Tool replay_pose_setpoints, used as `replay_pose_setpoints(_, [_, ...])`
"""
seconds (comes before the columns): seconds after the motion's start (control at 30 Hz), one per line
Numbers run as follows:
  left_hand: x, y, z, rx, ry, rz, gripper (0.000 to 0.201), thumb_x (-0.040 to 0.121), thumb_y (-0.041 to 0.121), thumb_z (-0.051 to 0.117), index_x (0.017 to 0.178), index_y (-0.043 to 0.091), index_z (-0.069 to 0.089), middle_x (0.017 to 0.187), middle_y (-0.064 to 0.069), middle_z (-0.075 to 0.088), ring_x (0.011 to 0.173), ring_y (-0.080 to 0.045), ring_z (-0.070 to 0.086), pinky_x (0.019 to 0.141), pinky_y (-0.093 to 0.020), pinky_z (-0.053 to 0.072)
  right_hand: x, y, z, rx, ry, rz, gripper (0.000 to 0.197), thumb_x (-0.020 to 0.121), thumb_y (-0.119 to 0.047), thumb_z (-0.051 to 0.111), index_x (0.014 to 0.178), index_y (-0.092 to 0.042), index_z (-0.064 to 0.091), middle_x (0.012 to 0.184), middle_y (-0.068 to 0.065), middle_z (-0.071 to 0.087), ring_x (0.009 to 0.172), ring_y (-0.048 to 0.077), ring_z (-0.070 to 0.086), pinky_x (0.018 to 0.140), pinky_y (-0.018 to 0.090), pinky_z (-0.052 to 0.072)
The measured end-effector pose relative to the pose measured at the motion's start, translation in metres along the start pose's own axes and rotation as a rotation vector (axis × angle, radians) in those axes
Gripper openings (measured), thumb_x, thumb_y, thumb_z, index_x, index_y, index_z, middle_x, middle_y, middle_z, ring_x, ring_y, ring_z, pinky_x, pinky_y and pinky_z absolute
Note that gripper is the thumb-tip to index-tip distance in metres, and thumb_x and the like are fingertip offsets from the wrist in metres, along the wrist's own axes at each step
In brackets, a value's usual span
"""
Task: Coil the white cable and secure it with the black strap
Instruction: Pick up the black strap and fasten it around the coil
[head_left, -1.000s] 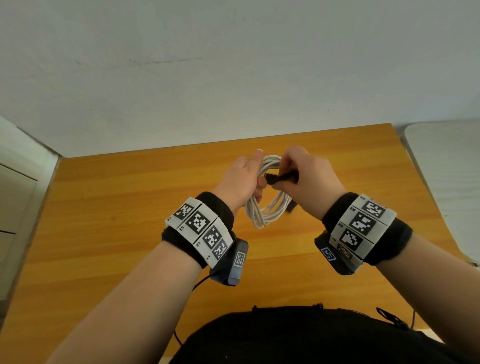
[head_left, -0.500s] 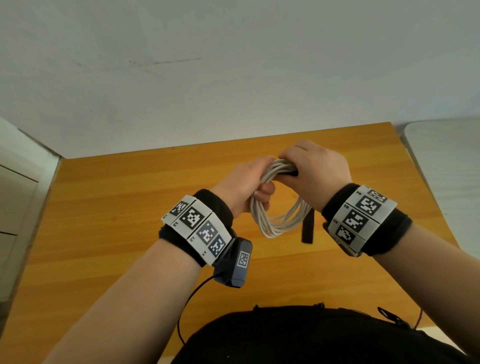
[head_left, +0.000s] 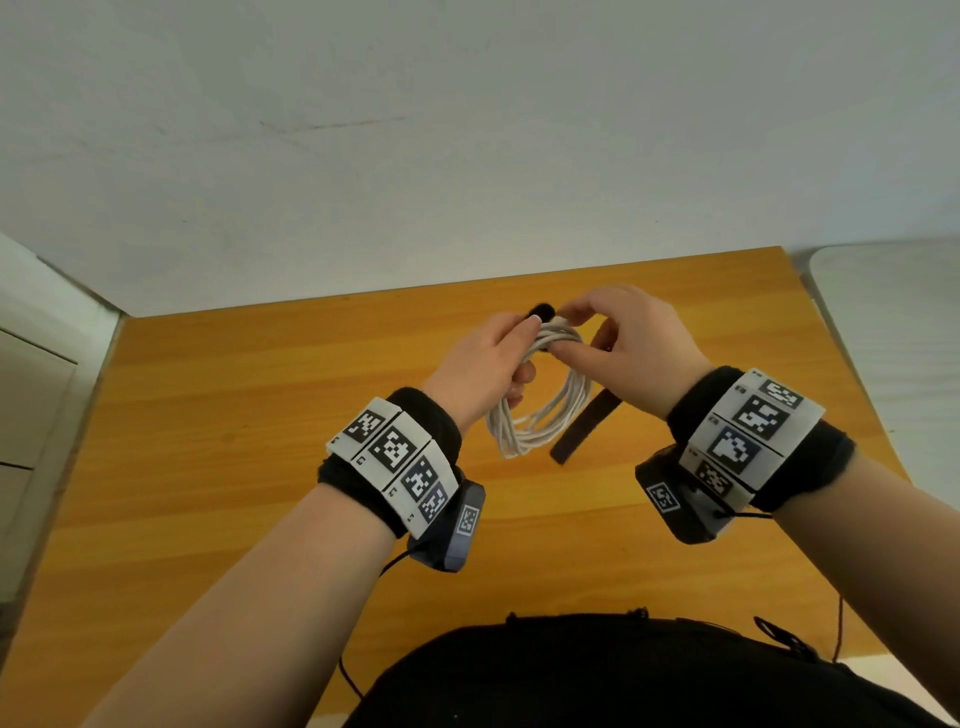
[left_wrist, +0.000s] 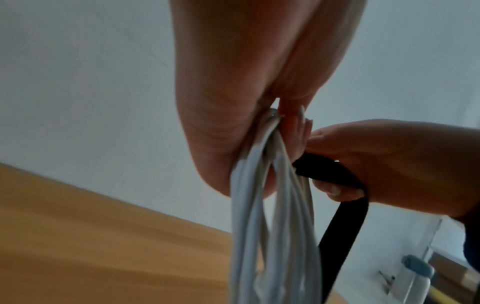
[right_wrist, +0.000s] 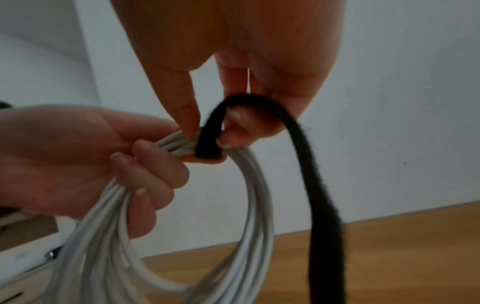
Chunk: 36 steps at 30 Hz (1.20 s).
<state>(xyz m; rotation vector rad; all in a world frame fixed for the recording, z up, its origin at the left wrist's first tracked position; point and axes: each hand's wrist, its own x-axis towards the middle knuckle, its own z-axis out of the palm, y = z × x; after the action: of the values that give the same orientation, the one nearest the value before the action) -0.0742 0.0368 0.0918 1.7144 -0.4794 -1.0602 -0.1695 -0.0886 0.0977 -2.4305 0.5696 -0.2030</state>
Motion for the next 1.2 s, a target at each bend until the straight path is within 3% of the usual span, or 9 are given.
replay_pose_setpoints(0.1, [0.001,0.002,0.0,0.086,0.024,0.072,0.03,0.101,0.029,0.037,0.123,0.014,0.052,0.059,0.003,0.042,0.045,-0.008,0.037,0.053,-0.026,0.034,0.002,-0.002,0.001,0.042,-0.086,0.037,0.028,0.088,-0.034,0.054,0.112,-0.021,0.063,0.104,0.0,0.059,0.085,0.016,0.055,0.063,0.014,0.038])
replay_pose_setpoints(0.23, [0.001,0.004,-0.003,0.224,0.004,0.127,0.025,0.101,0.029,0.037,0.113,0.016,0.055,0.059,0.004,0.044,0.049,-0.01,0.037,0.052,-0.025,0.033,0.005,-0.004,0.0,0.362,-0.078,0.178,0.025,0.09,-0.036,0.053,0.099,-0.018,0.069,0.092,0.005,0.067,0.088,0.023,0.061,0.077,0.037,0.048])
replay_pose_setpoints(0.4, [-0.001,0.002,0.001,0.455,-0.034,0.174,0.028,0.1,0.029,0.037,0.11,0.012,0.057,0.066,0.006,0.048,0.055,-0.01,0.042,0.056,-0.024,0.035,0.006,0.0,0.002,0.322,0.088,0.237,0.033,0.084,-0.038,0.063,0.078,-0.006,0.068,0.06,0.0,0.054,0.055,0.012,0.047,0.052,0.023,0.039])
replay_pose_setpoints(0.57, [0.002,0.0,0.005,0.558,-0.012,0.183,0.03,0.1,0.031,0.036,0.118,0.014,0.054,0.07,0.007,0.049,0.059,-0.007,0.044,0.055,-0.023,0.033,0.006,-0.001,0.002,0.342,0.082,0.295,0.037,0.091,-0.034,0.054,0.079,0.0,0.062,0.053,-0.003,0.038,0.048,0.01,0.034,0.048,0.021,0.028])
replay_pose_setpoints(0.73, [0.006,0.0,0.004,0.398,0.043,0.168,0.028,0.101,0.028,0.035,0.117,0.014,0.053,0.068,0.004,0.047,0.057,-0.01,0.041,0.058,-0.025,0.034,-0.001,-0.003,0.007,0.434,-0.015,0.363,0.038,0.093,-0.029,0.05,0.06,-0.011,0.054,0.056,0.001,0.037,0.05,0.012,0.034,0.047,0.023,0.028])
replay_pose_setpoints(0.87, [0.006,-0.002,0.008,0.132,0.044,0.076,0.03,0.101,0.03,0.035,0.11,0.009,0.054,0.066,0.0,0.044,0.053,-0.012,0.037,0.055,-0.027,0.033,-0.003,-0.003,0.008,0.383,-0.048,0.345,0.032,0.092,-0.026,0.052,0.066,-0.007,0.052,0.049,-0.002,0.027,0.035,0.006,0.024,0.036,0.014,0.022])
replay_pose_setpoints(0.97, [0.006,-0.005,0.01,0.07,0.065,0.067,0.038,0.098,0.036,0.041,0.112,0.005,0.058,0.063,0.001,0.044,0.051,-0.012,0.037,0.053,-0.026,0.033,-0.003,-0.003,0.009,0.372,-0.043,0.309,0.032,0.09,-0.027,0.054,0.063,-0.008,0.055,0.051,-0.001,0.034,0.044,0.011,0.03,0.044,0.02,0.027])
replay_pose_setpoints(1.13, [0.012,-0.009,0.003,0.016,0.112,0.061,0.033,0.097,0.028,0.047,0.117,0.005,0.059,0.059,0.003,0.044,0.041,-0.006,0.038,0.052,-0.026,0.035,-0.009,0.001,0.018,0.509,0.112,0.323,0.019,0.09,-0.028,0.055,0.083,-0.011,0.059,0.069,-0.001,0.056,0.063,0.014,0.051,0.064,0.032,0.046])
replay_pose_setpoints(1.2, [0.012,-0.01,0.0,-0.05,0.125,0.045,0.031,0.097,0.028,0.049,0.116,0.006,0.06,0.057,0.005,0.043,0.041,-0.006,0.037,0.053,-0.026,0.036,-0.015,0.004,0.022,0.498,0.094,0.338,0.015,0.091,-0.028,0.054,0.087,-0.016,0.063,0.077,-0.003,0.063,0.071,0.014,0.059,0.066,0.028,0.049])
